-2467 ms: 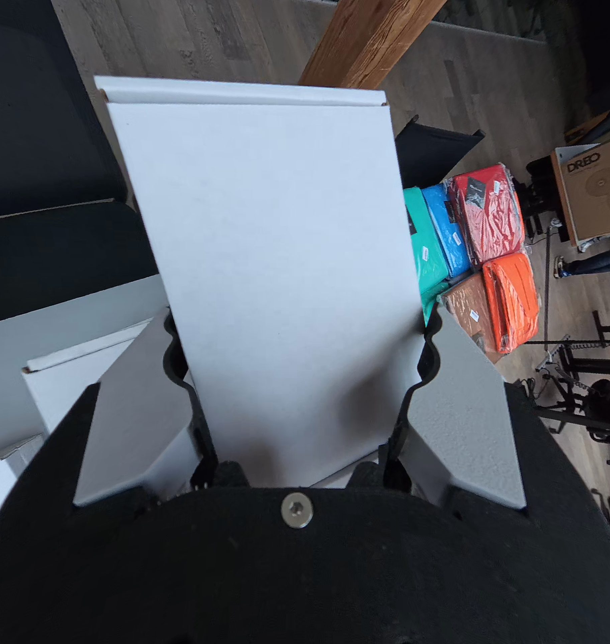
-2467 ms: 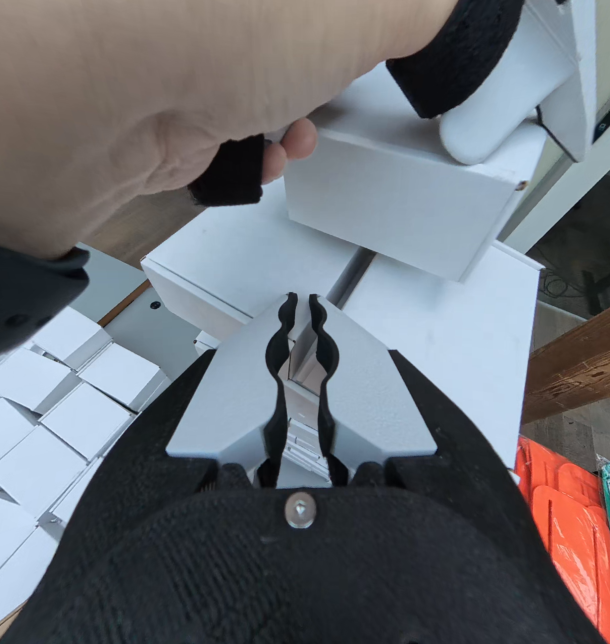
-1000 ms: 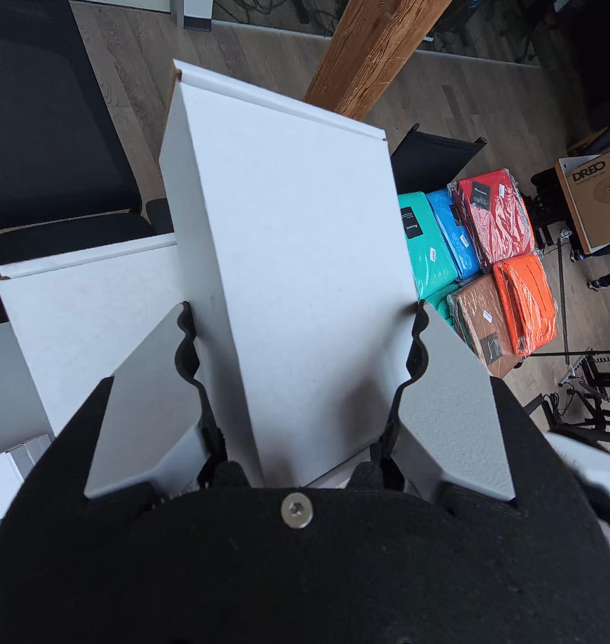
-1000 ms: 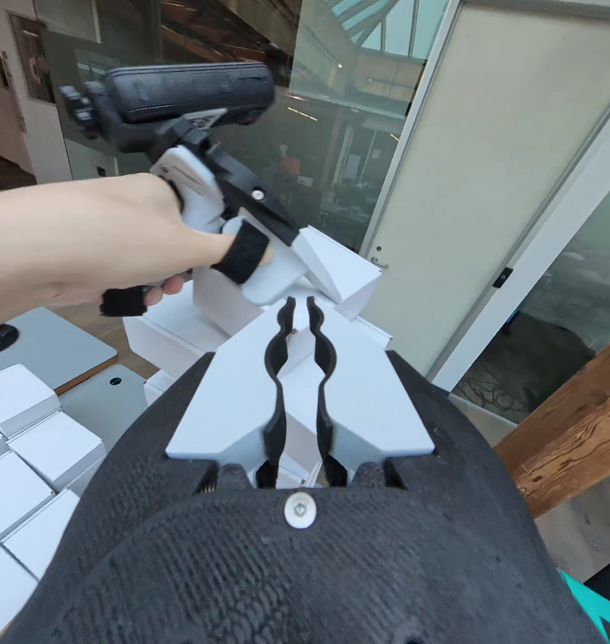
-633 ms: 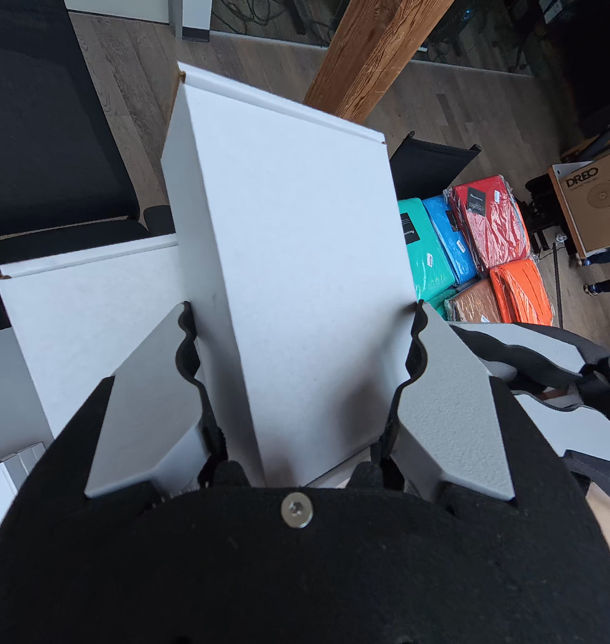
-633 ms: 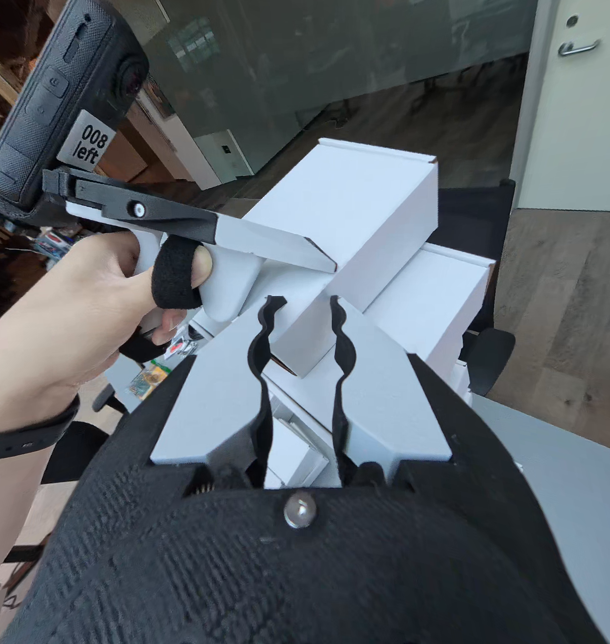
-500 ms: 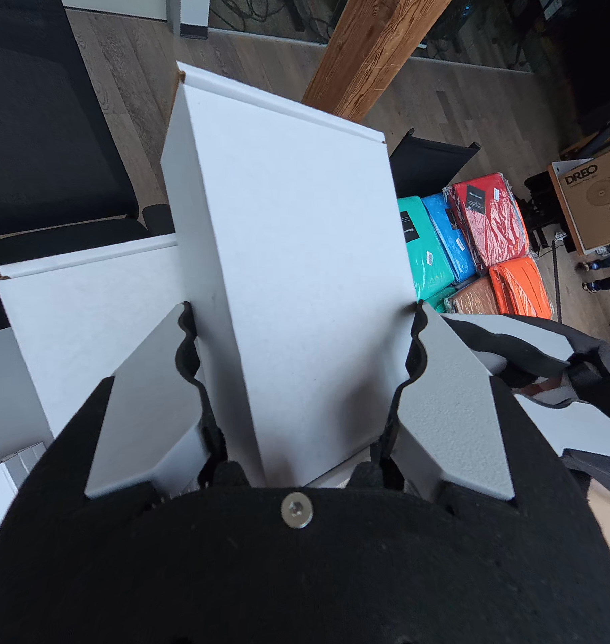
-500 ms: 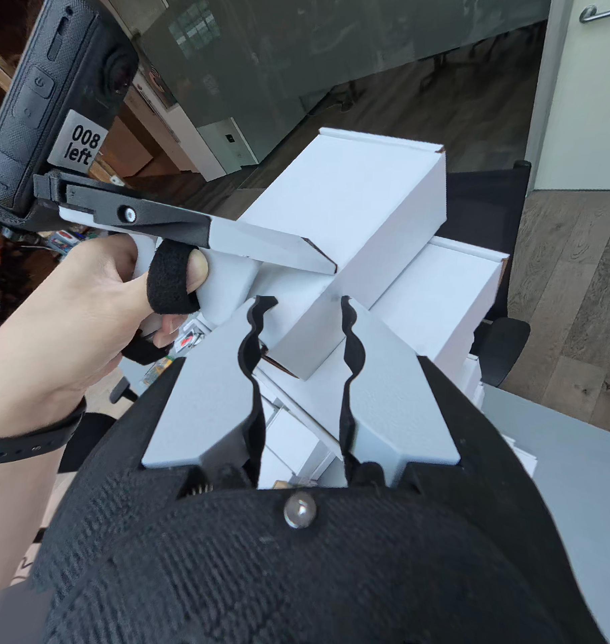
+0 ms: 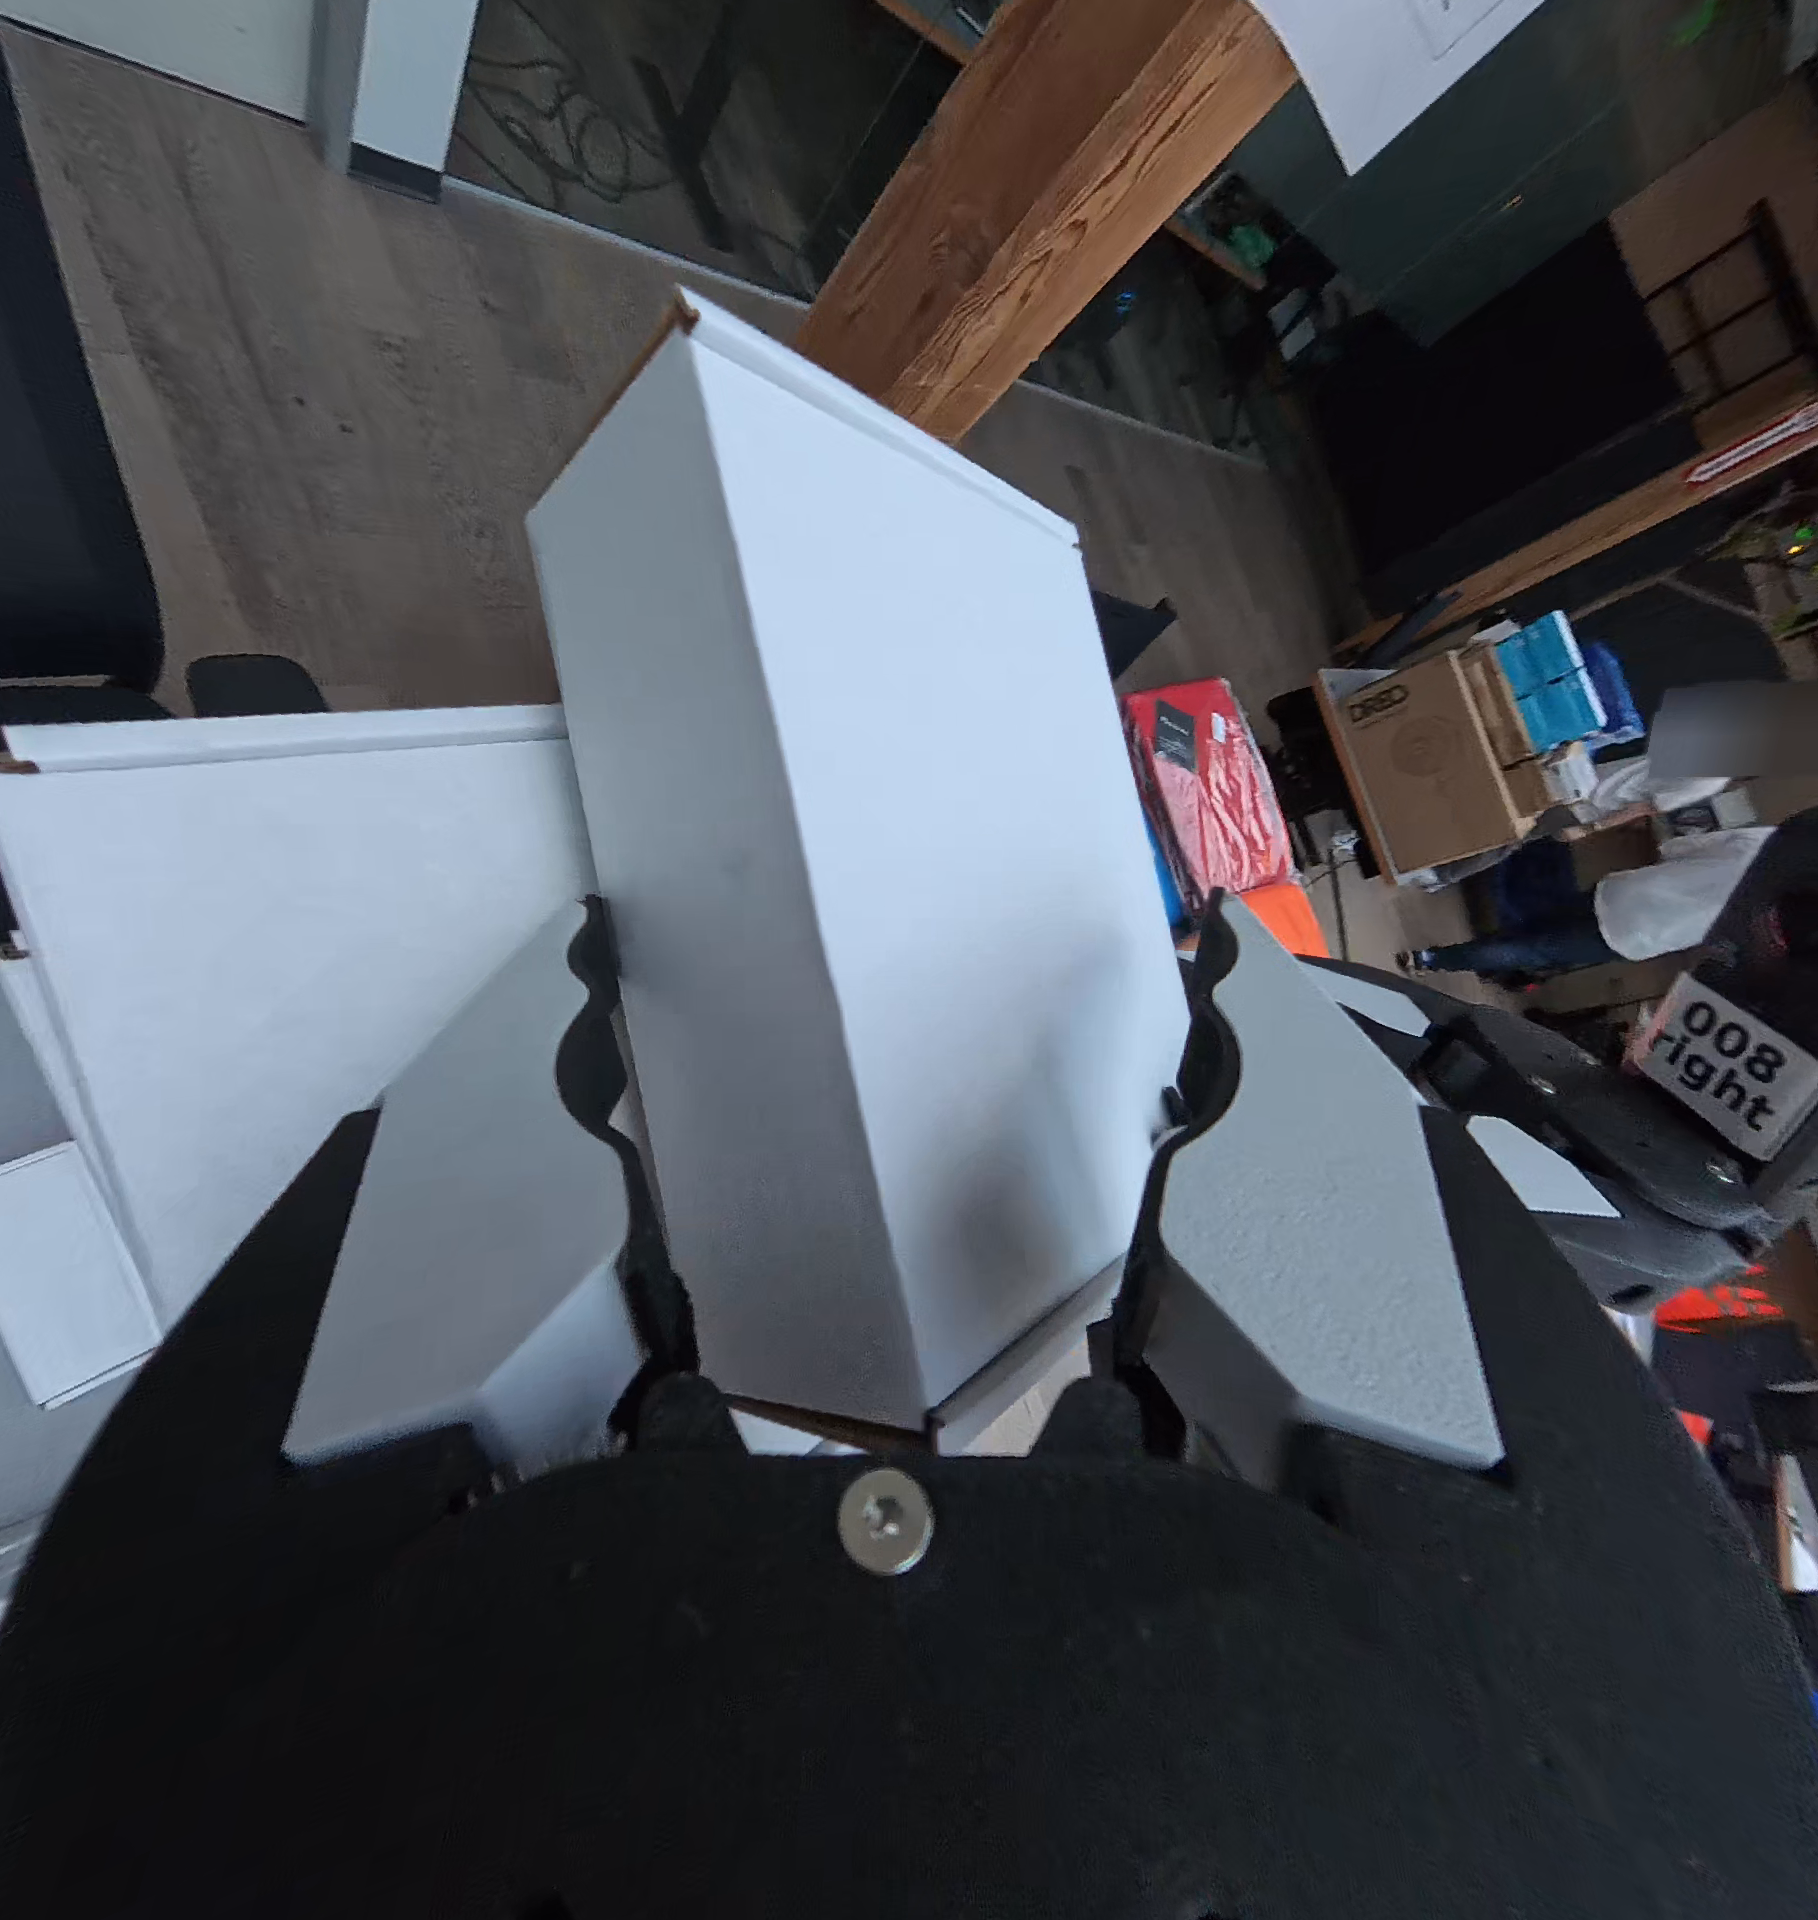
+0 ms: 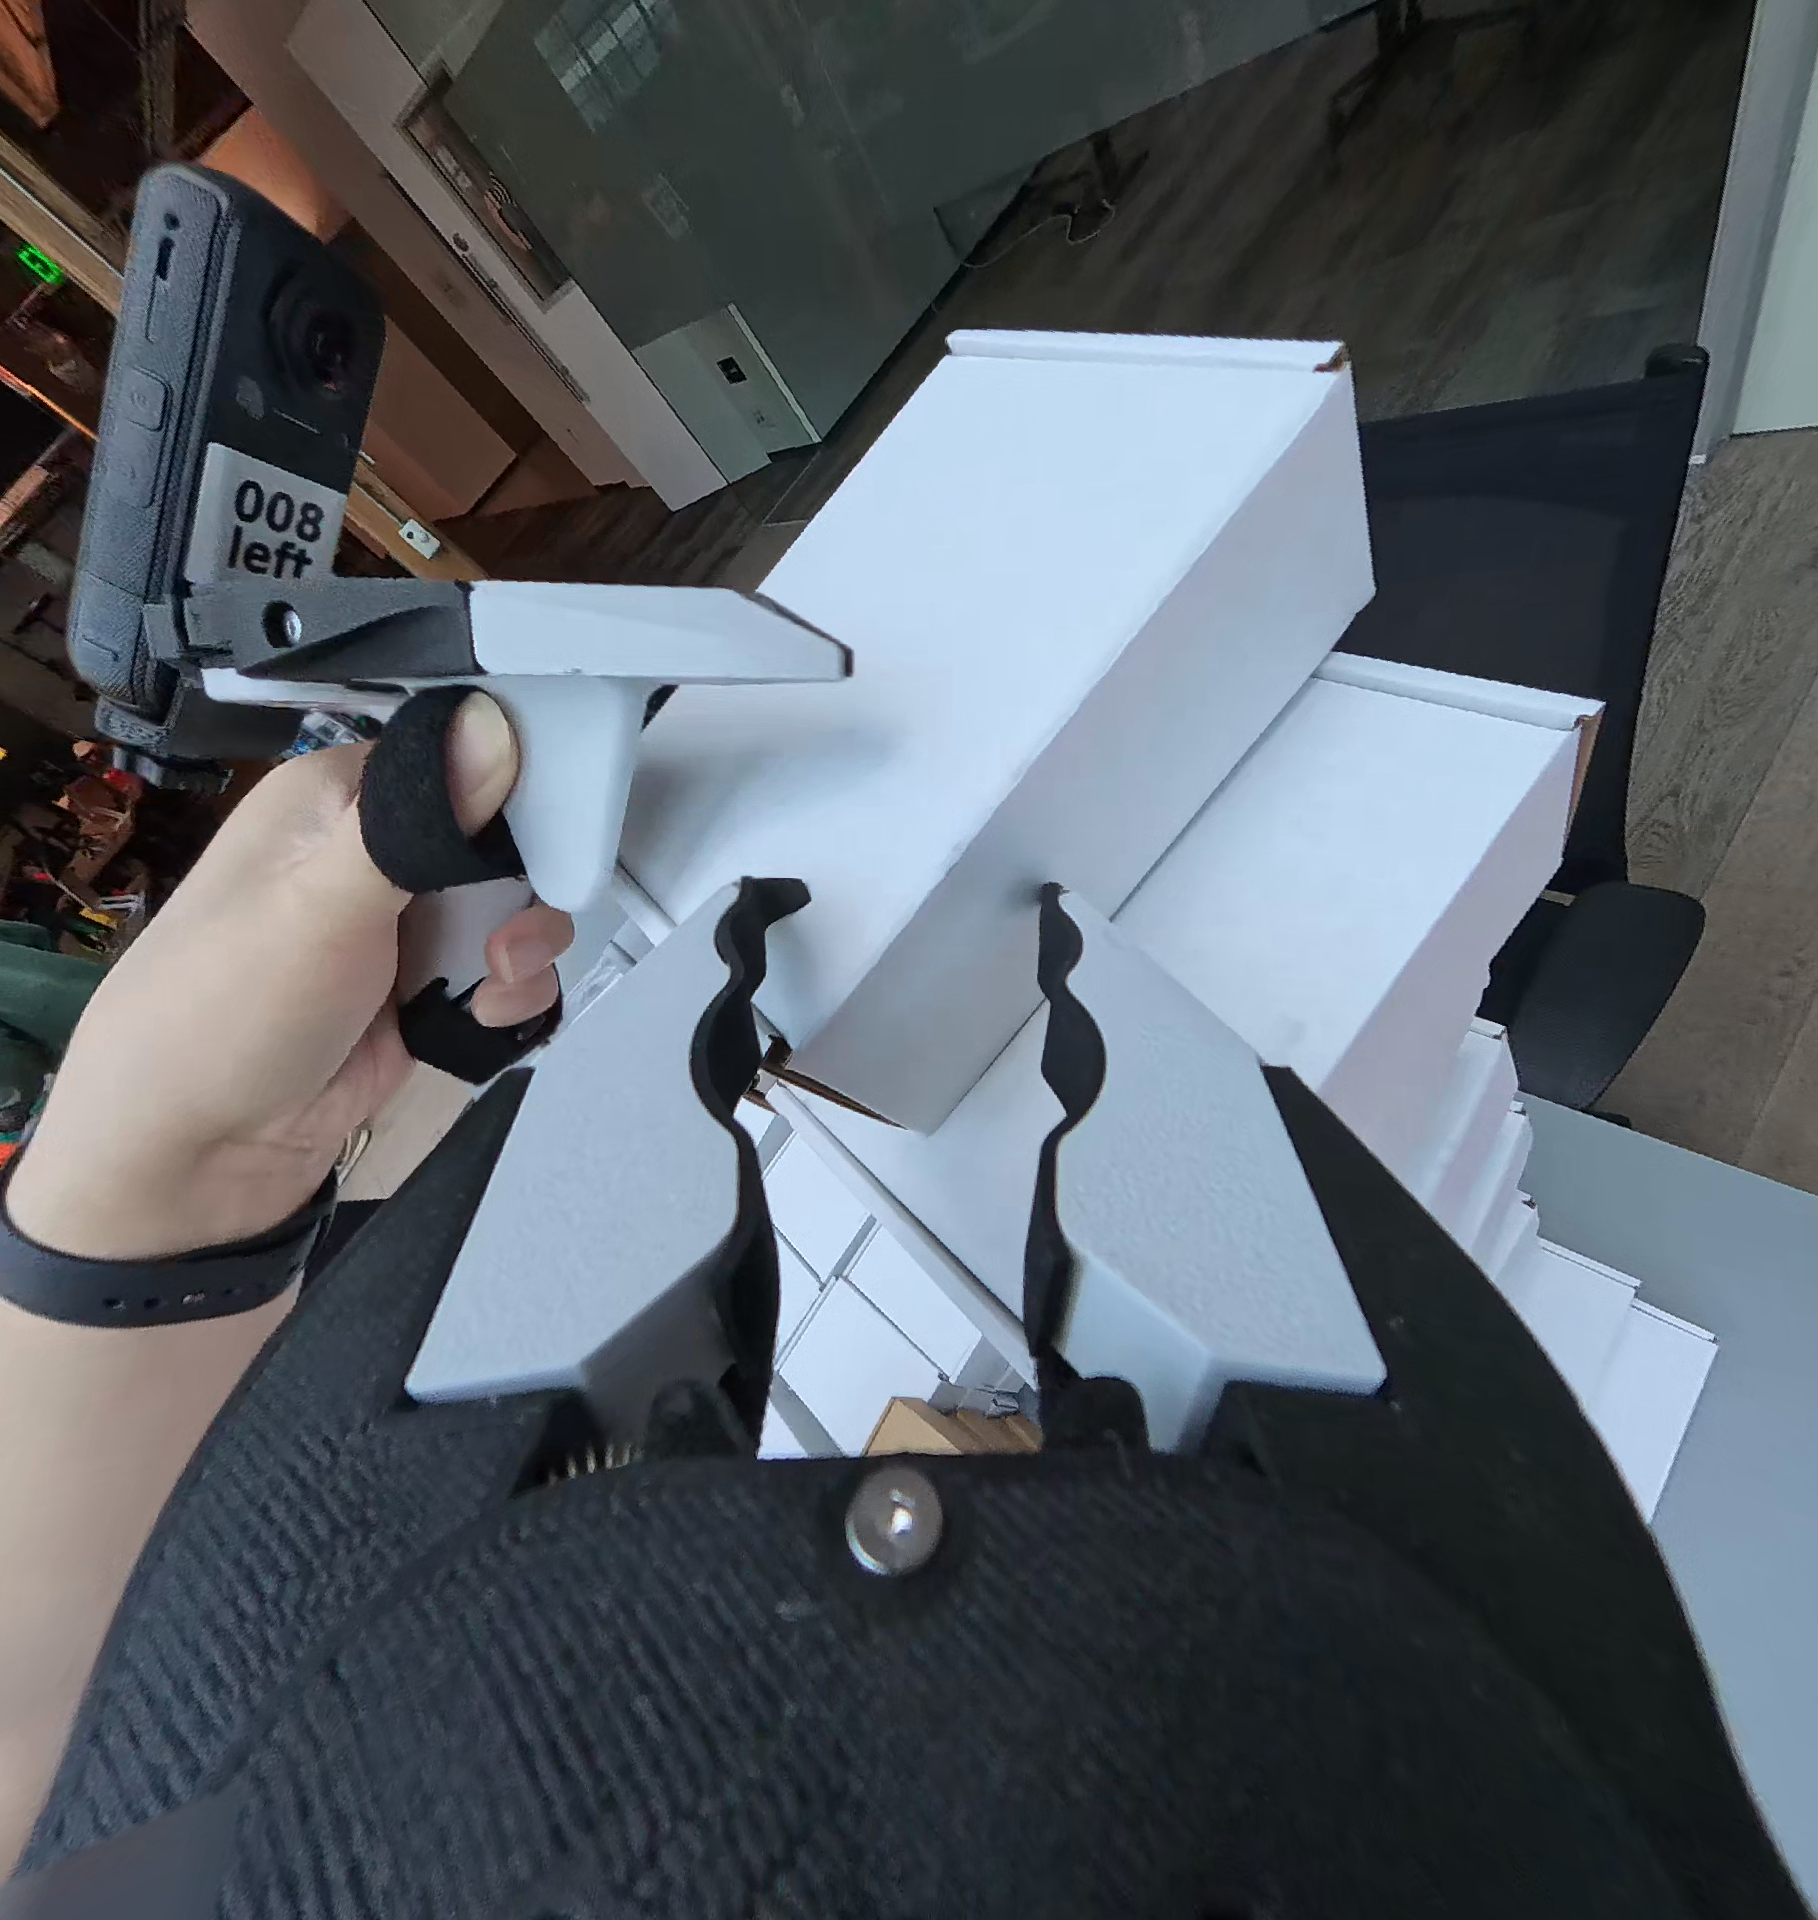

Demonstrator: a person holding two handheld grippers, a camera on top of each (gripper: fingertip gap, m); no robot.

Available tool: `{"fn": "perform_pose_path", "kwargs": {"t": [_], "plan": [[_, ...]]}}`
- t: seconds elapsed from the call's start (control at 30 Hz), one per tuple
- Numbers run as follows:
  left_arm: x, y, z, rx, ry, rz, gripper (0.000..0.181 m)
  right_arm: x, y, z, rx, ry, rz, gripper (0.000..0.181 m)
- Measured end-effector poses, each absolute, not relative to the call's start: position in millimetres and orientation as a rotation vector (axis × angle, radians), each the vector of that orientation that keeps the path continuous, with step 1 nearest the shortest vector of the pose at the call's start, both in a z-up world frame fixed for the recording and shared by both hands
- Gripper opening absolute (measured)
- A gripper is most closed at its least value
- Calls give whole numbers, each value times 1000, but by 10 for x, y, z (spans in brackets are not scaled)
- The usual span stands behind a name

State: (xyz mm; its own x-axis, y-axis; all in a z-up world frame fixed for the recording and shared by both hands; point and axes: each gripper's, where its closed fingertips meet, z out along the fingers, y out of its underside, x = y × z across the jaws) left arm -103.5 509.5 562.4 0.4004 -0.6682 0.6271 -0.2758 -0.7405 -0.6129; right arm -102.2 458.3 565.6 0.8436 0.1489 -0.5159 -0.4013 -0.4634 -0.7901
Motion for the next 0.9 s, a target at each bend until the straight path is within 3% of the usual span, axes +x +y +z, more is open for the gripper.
{"fn": "perform_pose_path", "kwargs": {"t": [0.07, 0.17, 0.47, 0.6, 0.77, 0.9], "plan": [[-1063, 5096, 5639, -2248, 803, -1357, 102, -1010, 4562, 5645, -1959, 189, 660, 53], [-1120, 5061, 5698, -2266, 809, -1431, 111, -1052, 4549, 5642, -1977, 166, 650, 53], [-1498, 5076, 5926, -2170, 1017, -1194, 98, -1103, 4575, 5641, -2010, 149, 584, 53], [-1673, 5243, 5653, -2261, 995, -1061, 135, -1112, 4574, 5641, -2023, 152, 581, 53], [-1659, 5091, 5252, -2420, 1034, -1119, 151, -1115, 4549, 5643, -2043, 151, 584, 52], [-1626, 5053, 5203, -2439, 1005, -1221, 151, -1109, 4538, 5649, -2017, 155, 607, 52]]}}
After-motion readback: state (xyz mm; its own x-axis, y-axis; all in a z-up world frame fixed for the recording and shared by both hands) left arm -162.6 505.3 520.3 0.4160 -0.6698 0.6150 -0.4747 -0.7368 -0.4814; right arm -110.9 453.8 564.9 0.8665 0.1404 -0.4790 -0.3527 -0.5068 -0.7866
